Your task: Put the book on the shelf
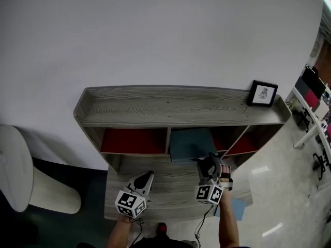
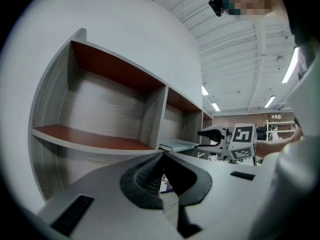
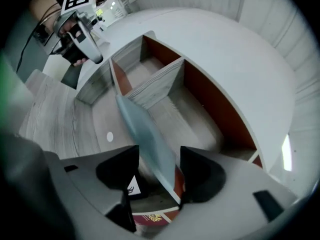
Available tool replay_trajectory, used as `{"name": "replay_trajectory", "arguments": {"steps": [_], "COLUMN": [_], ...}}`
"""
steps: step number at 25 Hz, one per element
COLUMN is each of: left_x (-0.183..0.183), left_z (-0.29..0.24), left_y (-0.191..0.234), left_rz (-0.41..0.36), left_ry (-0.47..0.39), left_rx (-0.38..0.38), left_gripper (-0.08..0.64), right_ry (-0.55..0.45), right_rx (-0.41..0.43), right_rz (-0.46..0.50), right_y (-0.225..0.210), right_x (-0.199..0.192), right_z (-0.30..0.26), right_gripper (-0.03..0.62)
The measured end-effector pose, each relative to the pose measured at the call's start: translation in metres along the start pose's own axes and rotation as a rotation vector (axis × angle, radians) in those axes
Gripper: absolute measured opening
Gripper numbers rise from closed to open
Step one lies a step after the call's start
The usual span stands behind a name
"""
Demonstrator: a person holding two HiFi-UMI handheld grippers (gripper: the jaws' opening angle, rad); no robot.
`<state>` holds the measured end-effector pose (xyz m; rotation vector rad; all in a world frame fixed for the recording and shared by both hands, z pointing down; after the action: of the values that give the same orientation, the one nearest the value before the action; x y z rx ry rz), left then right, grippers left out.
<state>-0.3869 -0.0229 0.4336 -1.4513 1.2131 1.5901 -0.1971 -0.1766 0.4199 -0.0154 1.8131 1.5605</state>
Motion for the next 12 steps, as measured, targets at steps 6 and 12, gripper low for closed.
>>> {"name": "replay_trajectory", "arguments": {"steps": [6,12], "left_x": [0.010,0.017], "left_z": [-0.027,-0.060], "left_y": [-0.041,-0.101], "left_rz": [-0.042,-0.055], "left_ry": [0.008,-0.003], "left_rx": [-0.102,-0.225], "left_gripper": [0.006,0.006], "right_ry": [0.043,0.016], "right_rx": [-0.121,-0.227], "right_rz": [-0.322,-0.571], "right_y": [-0.064,-0.117], "right_x": [-0.008,-0.043], "right_z": [0.054,0.121], "right_gripper": [0.272,0.189]}}
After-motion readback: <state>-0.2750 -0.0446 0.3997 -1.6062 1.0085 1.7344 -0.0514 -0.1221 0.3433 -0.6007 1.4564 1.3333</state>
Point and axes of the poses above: the fingertips, and each gripper's own axes: z backward along the fingers, y to its left, x out of its top, the point moved 4 cm from there along z, backward along the fingers, and after that the axes turned 13 degrees about -x, right-handed, at the moved point
